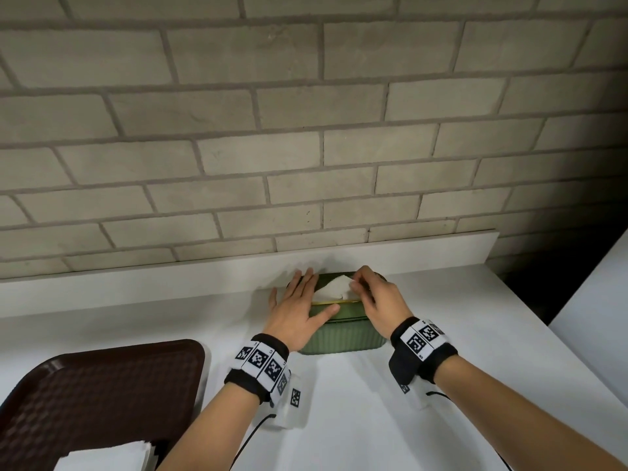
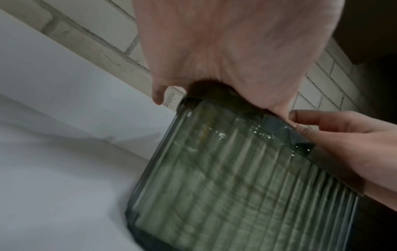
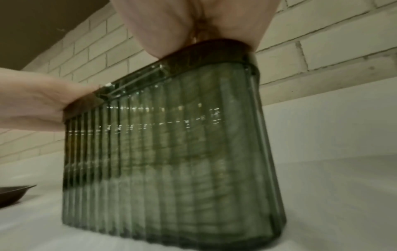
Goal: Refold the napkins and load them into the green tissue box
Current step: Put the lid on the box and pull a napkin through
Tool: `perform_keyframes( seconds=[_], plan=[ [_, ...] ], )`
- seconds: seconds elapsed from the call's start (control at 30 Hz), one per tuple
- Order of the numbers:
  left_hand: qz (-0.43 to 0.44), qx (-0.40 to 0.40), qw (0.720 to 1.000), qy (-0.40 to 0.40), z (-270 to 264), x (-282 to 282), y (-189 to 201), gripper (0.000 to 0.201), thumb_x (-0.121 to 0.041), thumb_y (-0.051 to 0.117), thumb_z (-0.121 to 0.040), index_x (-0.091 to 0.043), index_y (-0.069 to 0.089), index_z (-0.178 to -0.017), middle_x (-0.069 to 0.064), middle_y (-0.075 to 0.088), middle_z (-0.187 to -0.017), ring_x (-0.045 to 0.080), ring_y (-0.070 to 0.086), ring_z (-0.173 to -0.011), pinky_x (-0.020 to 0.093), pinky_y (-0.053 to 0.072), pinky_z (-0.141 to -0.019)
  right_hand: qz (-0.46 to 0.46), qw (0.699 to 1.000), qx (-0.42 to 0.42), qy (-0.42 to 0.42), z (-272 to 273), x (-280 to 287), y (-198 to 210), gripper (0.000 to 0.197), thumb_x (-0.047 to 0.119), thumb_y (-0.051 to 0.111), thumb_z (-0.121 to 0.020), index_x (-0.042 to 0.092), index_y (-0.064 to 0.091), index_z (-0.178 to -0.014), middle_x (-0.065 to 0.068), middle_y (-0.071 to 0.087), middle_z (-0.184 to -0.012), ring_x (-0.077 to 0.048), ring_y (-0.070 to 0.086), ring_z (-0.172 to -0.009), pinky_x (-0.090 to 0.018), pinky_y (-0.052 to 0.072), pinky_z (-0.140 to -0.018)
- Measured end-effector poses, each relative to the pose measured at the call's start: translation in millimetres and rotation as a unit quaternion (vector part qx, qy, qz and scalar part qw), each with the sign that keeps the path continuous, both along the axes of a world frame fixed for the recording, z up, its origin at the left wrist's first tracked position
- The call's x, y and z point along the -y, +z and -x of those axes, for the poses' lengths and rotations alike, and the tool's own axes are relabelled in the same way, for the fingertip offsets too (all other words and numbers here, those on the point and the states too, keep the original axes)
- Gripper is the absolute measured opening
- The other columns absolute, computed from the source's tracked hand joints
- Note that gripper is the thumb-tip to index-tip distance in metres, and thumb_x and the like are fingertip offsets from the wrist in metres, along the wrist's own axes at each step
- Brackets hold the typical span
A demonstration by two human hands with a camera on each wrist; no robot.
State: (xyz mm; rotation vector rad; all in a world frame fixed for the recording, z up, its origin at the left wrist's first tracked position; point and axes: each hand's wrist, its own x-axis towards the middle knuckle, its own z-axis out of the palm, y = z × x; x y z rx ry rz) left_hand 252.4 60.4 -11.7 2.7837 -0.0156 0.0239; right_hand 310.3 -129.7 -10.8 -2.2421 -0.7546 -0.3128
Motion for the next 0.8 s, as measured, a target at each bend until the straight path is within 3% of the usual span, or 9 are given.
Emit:
perform_keyframes(
  seconds=[0.1, 0.17, 0.27, 0.3, 0.37, 0.43, 0.53, 0.67, 0.8],
  plan=[
    [0.006, 0.003, 1.0, 0.004, -1, 1, 0, 0.08, -0.069, 0.033, -0.092, -0.027, 0.008, -0.156, -0.012, -0.002, -0.164, 0.007, -0.007, -0.15, 0.051, 0.001, -0.12, -0.056, 0.998, -0.033, -0.008, 0, 4, 1, 0.006, 0.02, 0.048, -0.099, 0.018, 0.05, -0.094, 0.007, 0.054, -0.069, -0.007, 0.05, -0.06, -0.022, 0.038, -0.058],
    [0.015, 0.008, 1.0, 0.004, -1, 0, 0, 0.08, -0.069, 0.034, -0.091, -0.027, 0.009, -0.155, -0.013, -0.001, -0.164, 0.007, -0.007, -0.15, 0.051, 0.003, -0.12, -0.071, 0.996, -0.057, 0.005, 2, 5, 5, 0.005, 0.025, 0.052, -0.098, 0.022, 0.049, -0.098, 0.009, 0.059, -0.077, -0.005, 0.054, -0.067, -0.023, 0.042, -0.064],
    [0.036, 0.016, 0.999, -0.005, -1, 0, -1, 0.081, -0.069, 0.037, -0.091, -0.028, 0.01, -0.155, -0.011, 0.001, -0.164, 0.008, -0.005, -0.15, 0.051, 0.005, -0.121, 0.007, 0.998, -0.055, -0.009, 3, 10, -1, 0.045, 0.054, 0.061, -0.085, 0.025, 0.047, -0.117, 0.005, 0.062, -0.112, -0.011, 0.057, -0.103, -0.033, 0.04, -0.099],
    [0.047, 0.02, 0.999, -0.003, -2, -2, -3, 0.083, -0.069, 0.039, -0.09, -0.027, 0.009, -0.156, -0.01, 0.003, -0.164, 0.008, -0.003, -0.15, 0.05, 0.007, -0.121, 0.063, 0.997, -0.044, -0.029, 3, 11, -5, 0.064, 0.066, 0.06, -0.079, 0.026, 0.045, -0.126, 0.004, 0.057, -0.127, -0.013, 0.05, -0.121, -0.038, 0.029, -0.112],
    [0.083, 0.03, 0.996, 0.011, -4, -4, -6, 0.091, -0.072, 0.043, -0.085, -0.027, 0.006, -0.156, -0.004, 0.009, -0.164, 0.01, 0.003, -0.151, 0.05, 0.011, -0.121, 0.132, 0.989, -0.039, -0.055, 4, 14, -12, 0.095, 0.084, 0.049, -0.068, 0.024, 0.037, -0.141, 0.0, 0.038, -0.15, -0.017, 0.027, -0.143, -0.041, 0.014, -0.121],
    [0.125, 0.045, 0.991, 0.02, -4, -5, -9, 0.098, -0.074, 0.049, -0.081, -0.028, 0.004, -0.155, -0.005, 0.015, -0.163, 0.013, 0.012, -0.15, 0.047, 0.015, -0.121, 0.144, 0.987, -0.042, -0.055, 4, 15, -16, 0.11, 0.091, 0.039, -0.065, 0.019, 0.029, -0.148, -0.002, 0.025, -0.158, -0.017, 0.014, -0.148, -0.034, 0.012, -0.122],
    [0.169, 0.061, 0.984, 0.016, -2, -3, -14, 0.102, -0.068, 0.057, -0.081, -0.027, -0.001, -0.155, -0.009, 0.013, -0.163, 0.014, 0.018, -0.148, 0.043, 0.017, -0.121, 0.164, 0.984, -0.038, -0.061, 5, 14, -19, 0.119, 0.094, 0.029, -0.065, 0.013, 0.02, -0.153, -0.003, 0.017, -0.161, -0.016, 0.011, -0.149, -0.025, 0.008, -0.119],
    [0.165, 0.077, 0.983, 0.015, -5, -4, -17, 0.095, -0.065, 0.057, -0.083, -0.026, 0.01, -0.155, -0.01, 0.004, -0.164, 0.014, 0.013, -0.149, 0.039, 0.015, -0.122, 0.176, 0.981, -0.037, -0.072, 4, 11, -19, 0.122, 0.096, 0.022, -0.063, 0.014, 0.016, -0.154, 0.0, 0.012, -0.162, -0.014, 0.007, -0.149, -0.024, 0.006, -0.118],
    [0.172, 0.076, 0.982, 0.013, -7, -5, -17, 0.095, -0.066, 0.058, -0.082, -0.025, 0.012, -0.155, -0.006, 0.011, -0.163, 0.012, 0.011, -0.149, 0.025, 0.013, -0.119, 0.168, 0.983, -0.038, -0.068, 4, 11, -13, 0.122, 0.095, 0.022, -0.063, 0.014, 0.017, -0.154, -0.001, 0.013, -0.162, -0.014, 0.007, -0.149, -0.021, 0.004, -0.116]
  ],
)
